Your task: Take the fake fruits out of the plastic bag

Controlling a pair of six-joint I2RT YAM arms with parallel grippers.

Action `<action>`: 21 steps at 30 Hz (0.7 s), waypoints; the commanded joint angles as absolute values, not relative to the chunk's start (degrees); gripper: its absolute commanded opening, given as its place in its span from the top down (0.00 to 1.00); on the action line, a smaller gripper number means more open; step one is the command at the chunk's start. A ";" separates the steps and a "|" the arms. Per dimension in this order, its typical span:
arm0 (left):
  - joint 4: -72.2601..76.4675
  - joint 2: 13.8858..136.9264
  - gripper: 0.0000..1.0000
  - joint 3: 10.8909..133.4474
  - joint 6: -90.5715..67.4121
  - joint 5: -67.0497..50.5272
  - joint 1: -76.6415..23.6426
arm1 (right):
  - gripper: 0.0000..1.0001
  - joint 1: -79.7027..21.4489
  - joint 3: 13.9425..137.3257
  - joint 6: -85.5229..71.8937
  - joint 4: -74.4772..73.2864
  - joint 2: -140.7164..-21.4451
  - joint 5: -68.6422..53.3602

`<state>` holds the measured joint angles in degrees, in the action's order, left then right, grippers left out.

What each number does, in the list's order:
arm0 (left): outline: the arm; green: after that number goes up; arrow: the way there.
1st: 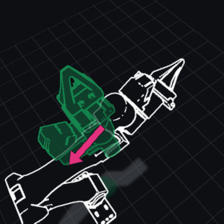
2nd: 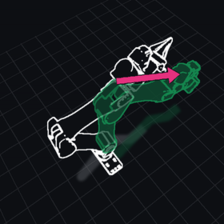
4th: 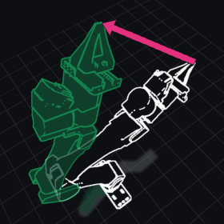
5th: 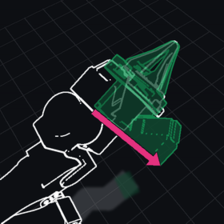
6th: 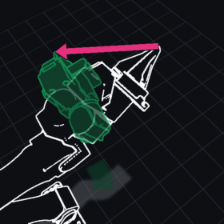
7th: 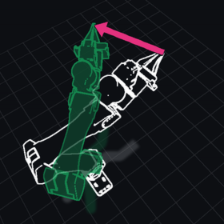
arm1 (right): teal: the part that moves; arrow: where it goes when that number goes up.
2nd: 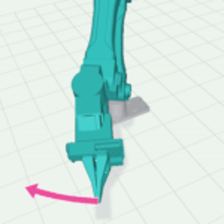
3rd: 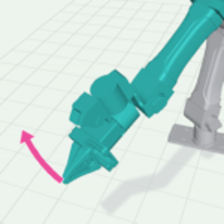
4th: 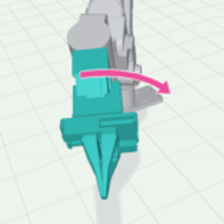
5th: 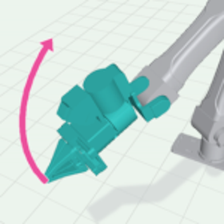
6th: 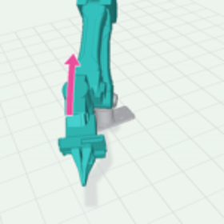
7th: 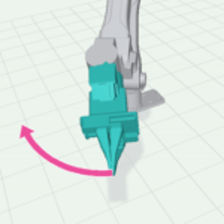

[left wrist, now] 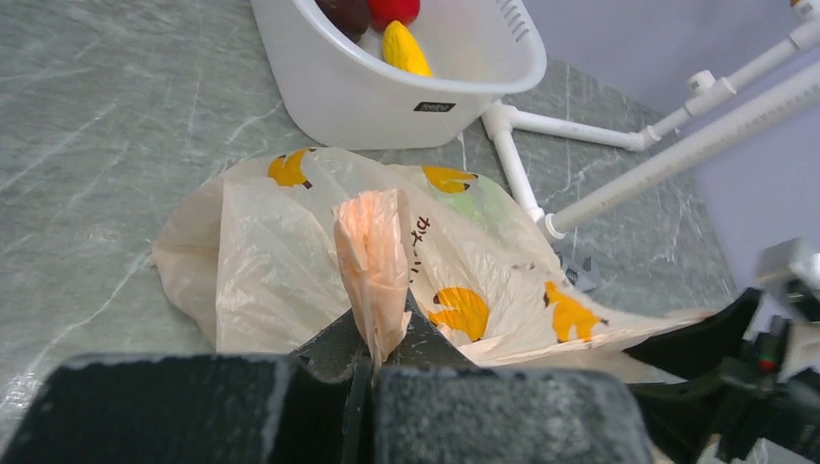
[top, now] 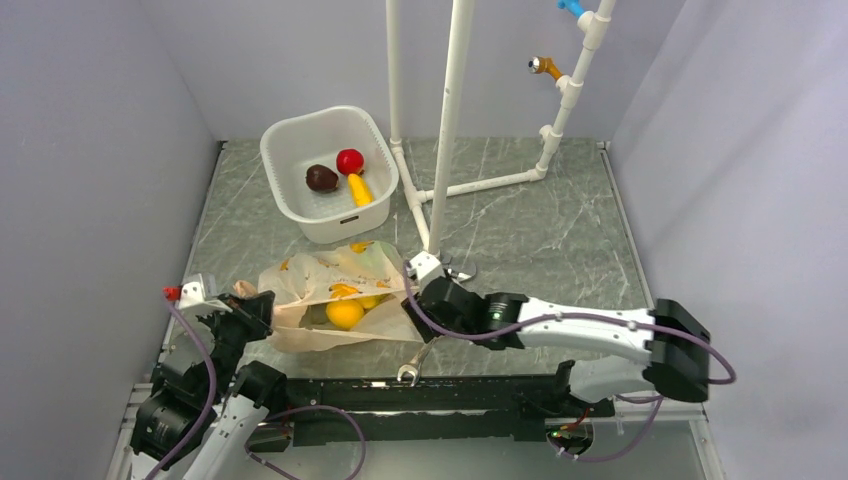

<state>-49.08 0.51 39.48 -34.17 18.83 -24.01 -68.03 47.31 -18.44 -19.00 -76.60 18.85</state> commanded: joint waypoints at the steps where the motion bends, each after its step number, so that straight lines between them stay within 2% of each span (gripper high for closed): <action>1: -48.04 -3.41 1.00 40.34 -33.26 22.79 -23.55 | 0.30 -67.72 42.44 -22.28 -20.25 -66.29 26.58; 5: -47.70 -2.55 1.00 40.26 -32.92 22.00 -23.55 | 0.26 -71.87 41.53 -15.16 -9.99 -61.83 13.17; 9: -47.45 -1.75 1.00 40.43 -32.30 20.75 -23.55 | 0.24 -73.29 45.40 -13.65 -3.51 -63.81 6.03; 14: -47.33 -1.66 1.00 40.25 -32.34 20.79 -23.55 | 0.32 -73.50 53.90 -14.77 2.68 -74.03 2.49; 16: -47.35 -1.58 1.00 40.34 -32.31 20.78 -23.55 | 0.38 -74.23 57.69 -14.32 2.50 -79.75 3.63; 19: -47.04 -1.63 1.00 40.34 -31.69 19.77 -23.55 | 0.41 -74.75 61.17 -14.24 2.19 -85.15 5.82; 21: -46.30 -1.83 0.93 40.17 -30.66 18.28 -23.55 | 0.39 -75.09 60.84 -12.49 3.78 -86.76 3.58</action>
